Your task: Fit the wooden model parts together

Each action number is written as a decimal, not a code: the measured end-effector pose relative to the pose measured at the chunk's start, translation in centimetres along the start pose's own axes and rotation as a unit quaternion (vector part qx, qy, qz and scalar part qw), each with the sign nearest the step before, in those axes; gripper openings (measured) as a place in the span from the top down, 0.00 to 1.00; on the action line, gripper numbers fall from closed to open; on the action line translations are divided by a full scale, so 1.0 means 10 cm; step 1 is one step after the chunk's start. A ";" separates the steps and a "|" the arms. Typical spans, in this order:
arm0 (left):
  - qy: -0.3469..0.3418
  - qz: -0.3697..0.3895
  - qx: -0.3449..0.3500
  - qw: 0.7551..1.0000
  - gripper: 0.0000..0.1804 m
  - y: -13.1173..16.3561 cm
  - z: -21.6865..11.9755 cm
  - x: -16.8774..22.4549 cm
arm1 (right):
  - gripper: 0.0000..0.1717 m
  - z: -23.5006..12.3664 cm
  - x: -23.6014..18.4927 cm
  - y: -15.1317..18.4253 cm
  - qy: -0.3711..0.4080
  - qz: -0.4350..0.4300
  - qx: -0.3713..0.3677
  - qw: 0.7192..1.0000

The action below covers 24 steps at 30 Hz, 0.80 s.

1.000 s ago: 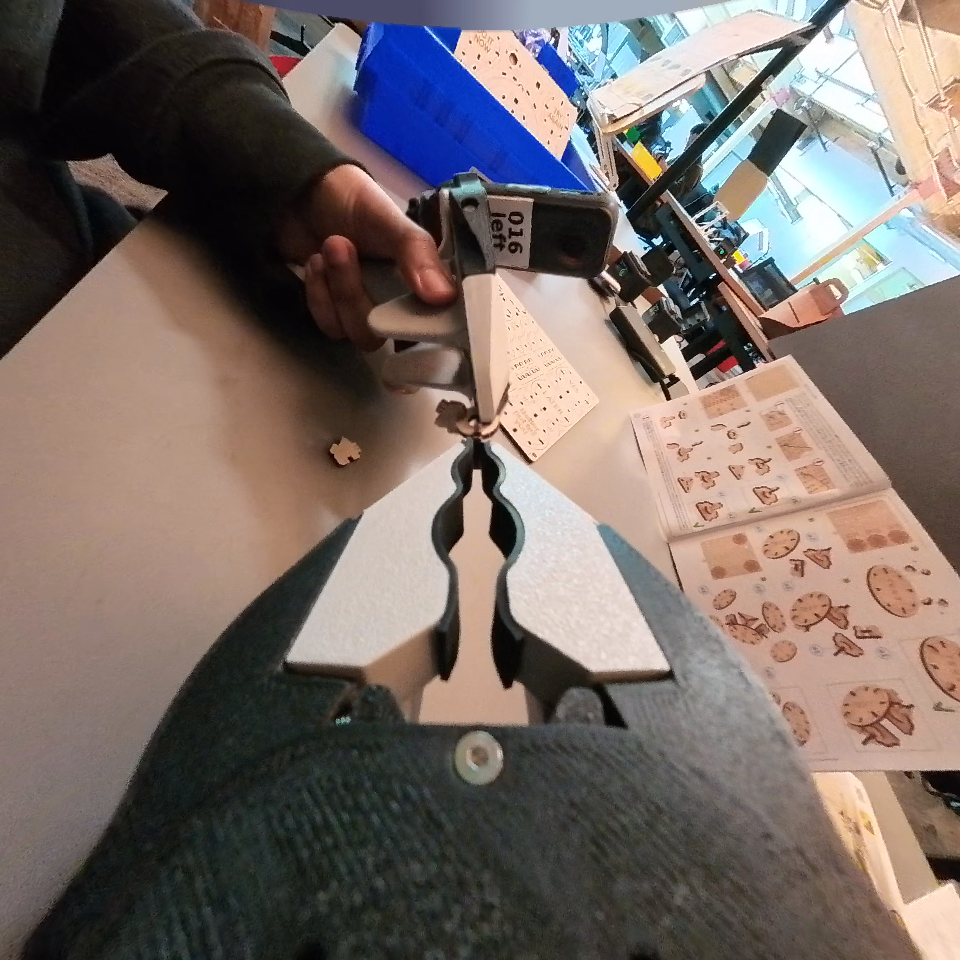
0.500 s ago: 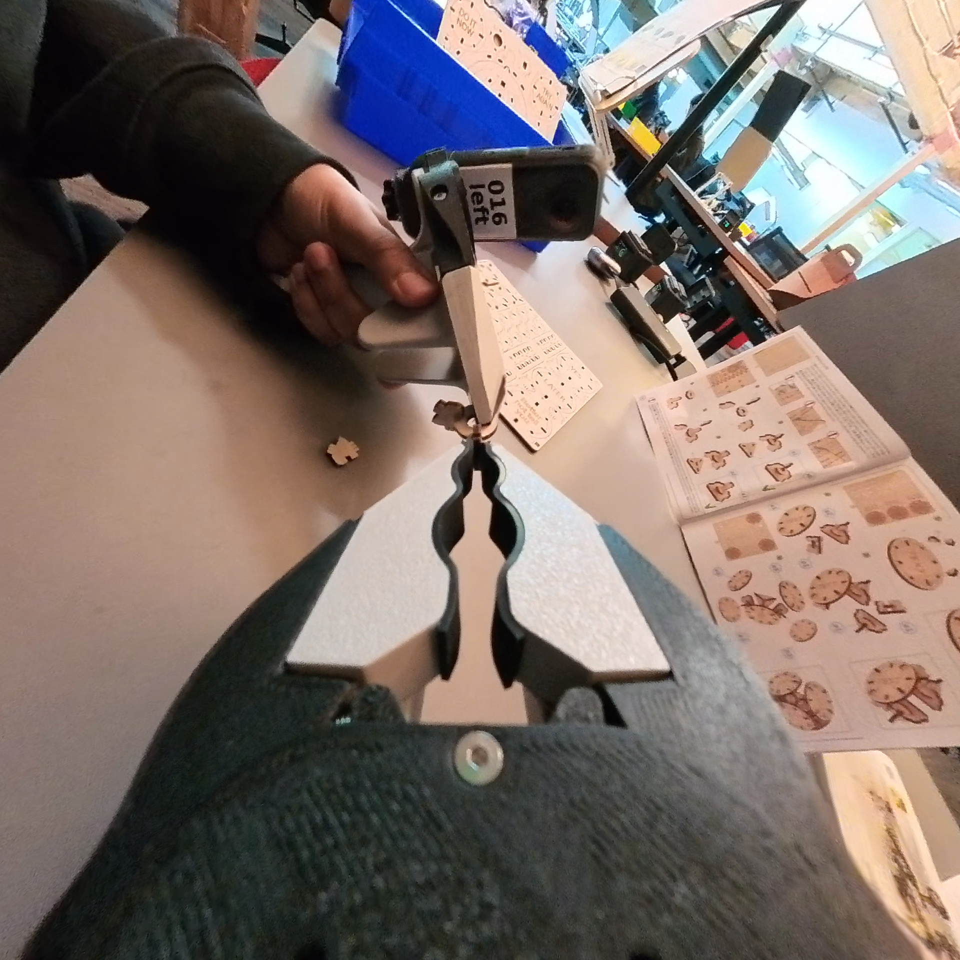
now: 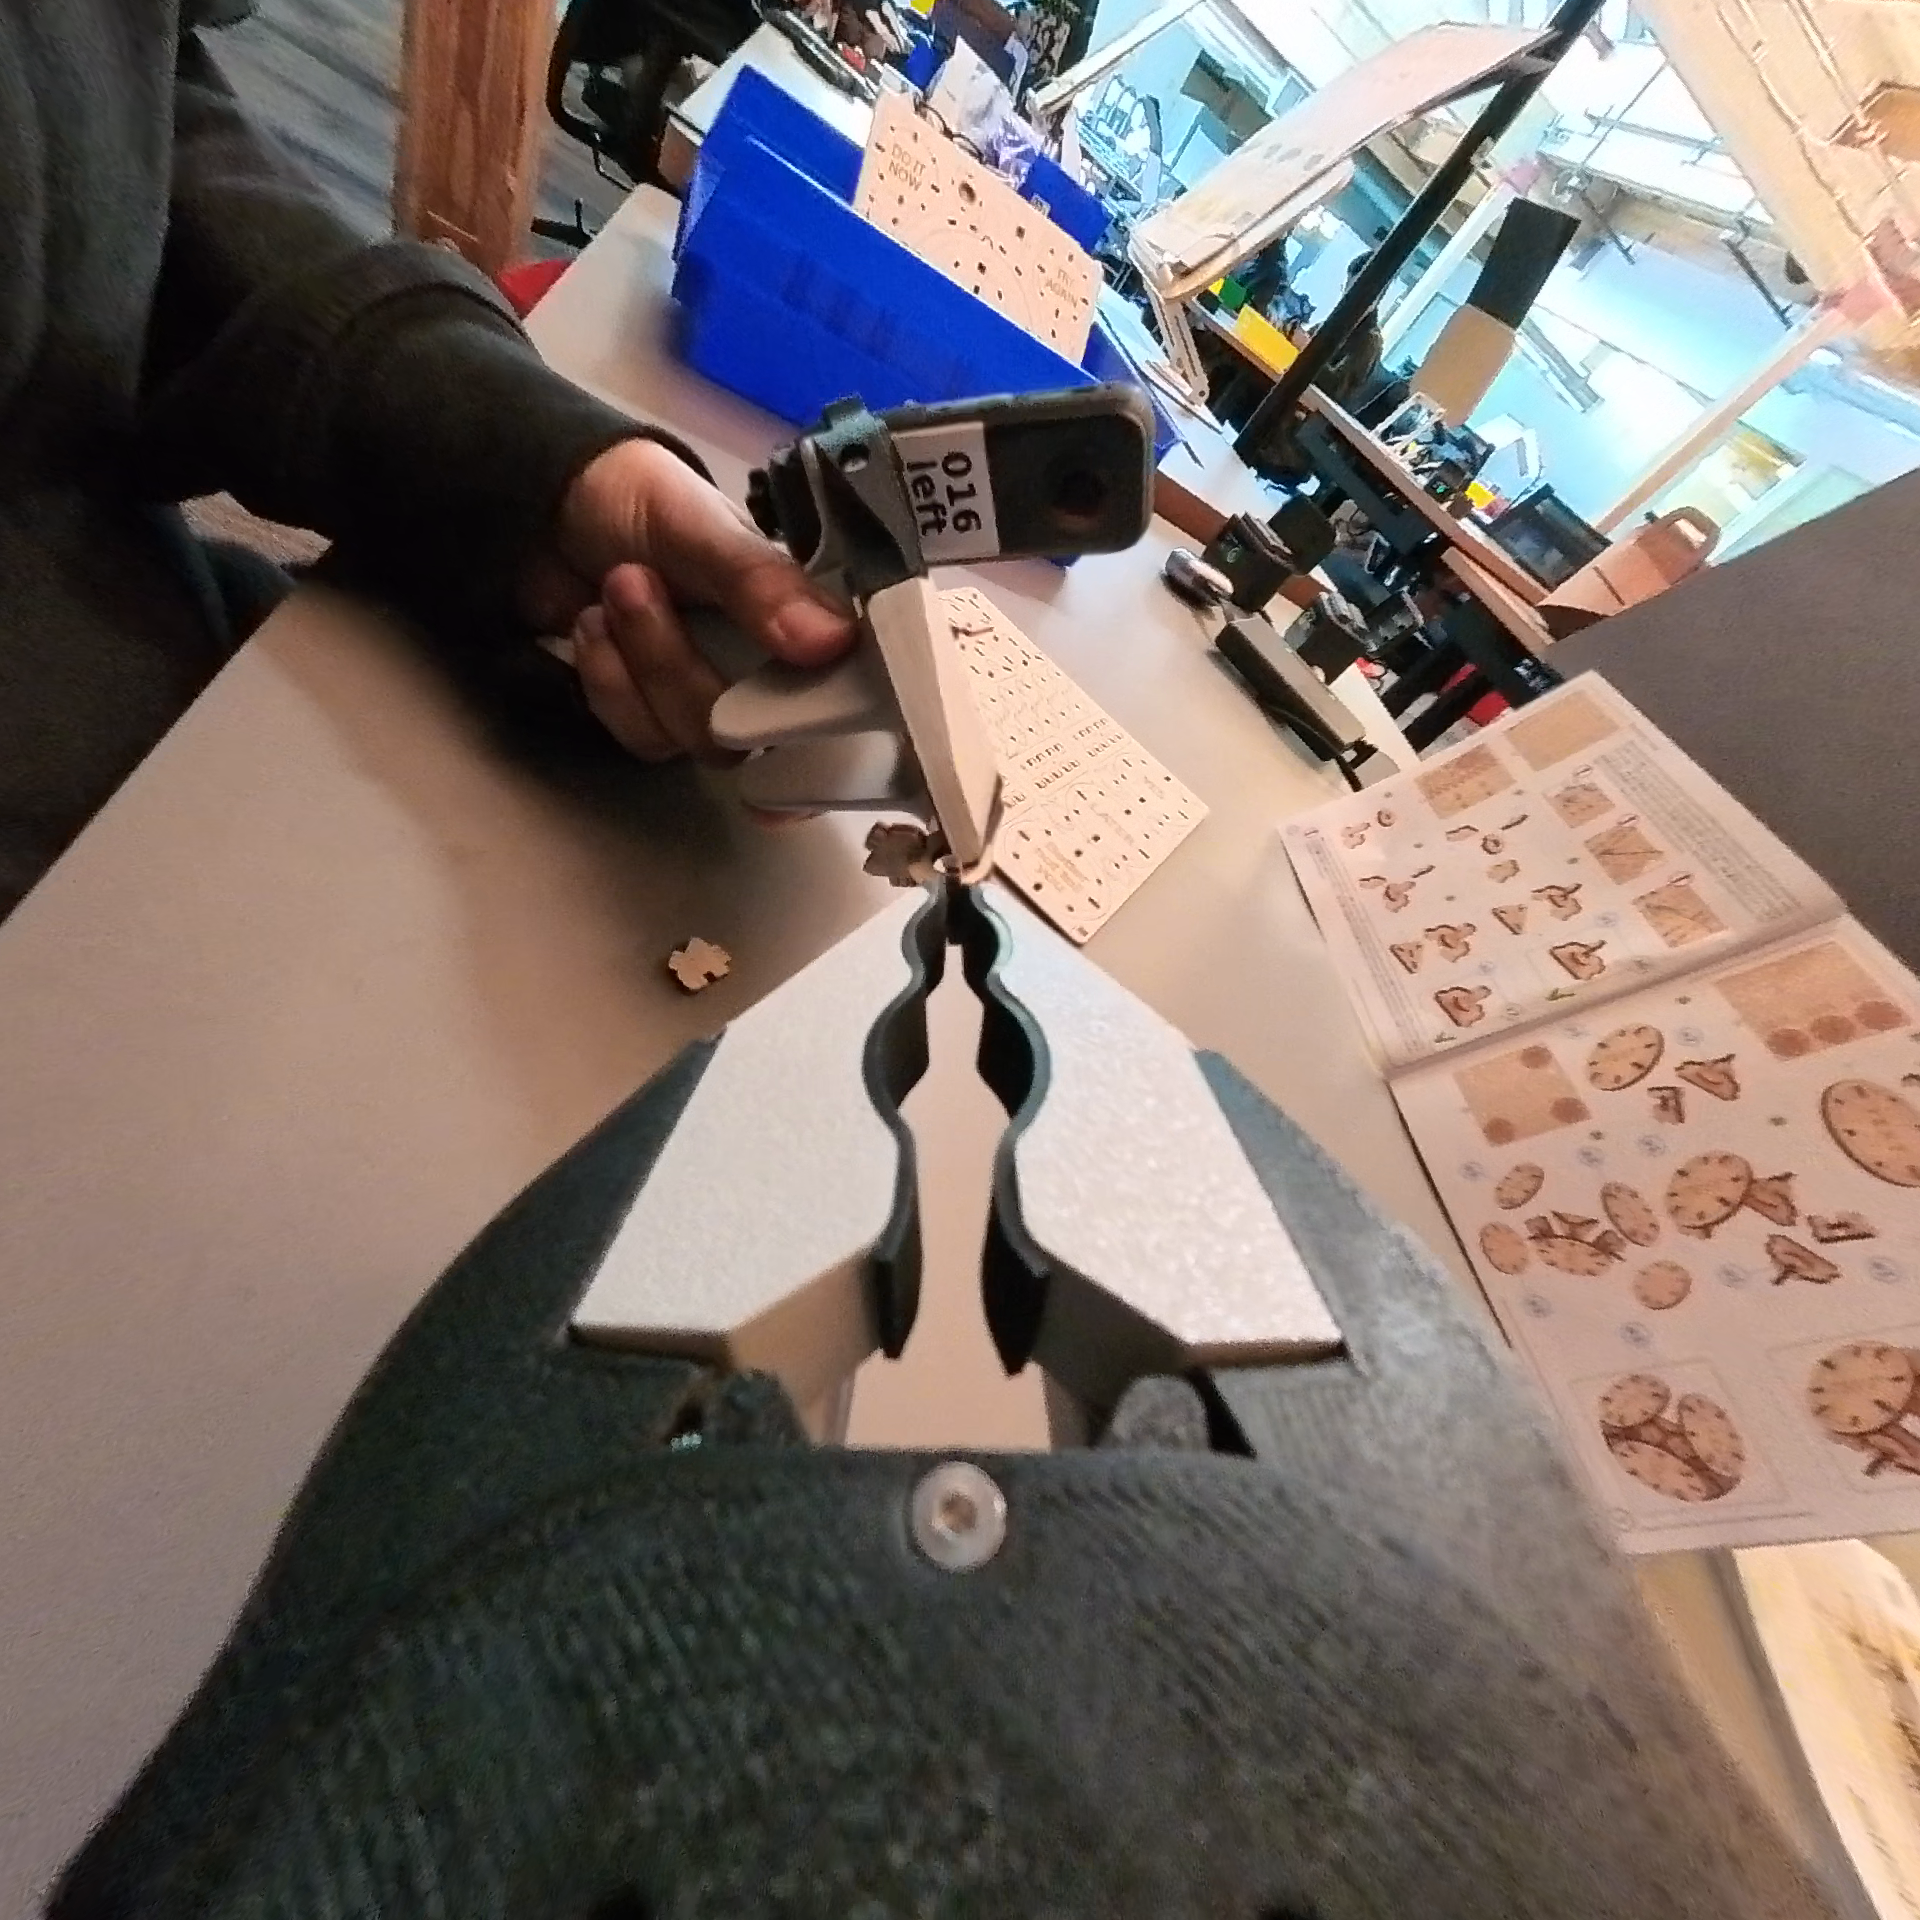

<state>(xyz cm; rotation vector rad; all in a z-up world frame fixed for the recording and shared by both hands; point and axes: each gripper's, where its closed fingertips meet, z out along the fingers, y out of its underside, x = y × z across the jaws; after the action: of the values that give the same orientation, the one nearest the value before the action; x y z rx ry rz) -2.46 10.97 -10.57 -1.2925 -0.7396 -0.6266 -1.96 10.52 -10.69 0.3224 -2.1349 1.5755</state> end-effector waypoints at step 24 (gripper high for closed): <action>0.026 0.067 0.005 0.997 1.00 -0.06 0.00 0.15 | 1.00 -0.08 0.05 -0.06 0.003 -0.034 0.025 0.999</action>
<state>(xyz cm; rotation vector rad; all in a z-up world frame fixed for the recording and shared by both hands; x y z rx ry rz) -1.97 10.89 -9.05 -1.3008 -0.6073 -0.5453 -1.90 11.17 -9.75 0.4019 -2.0608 1.5911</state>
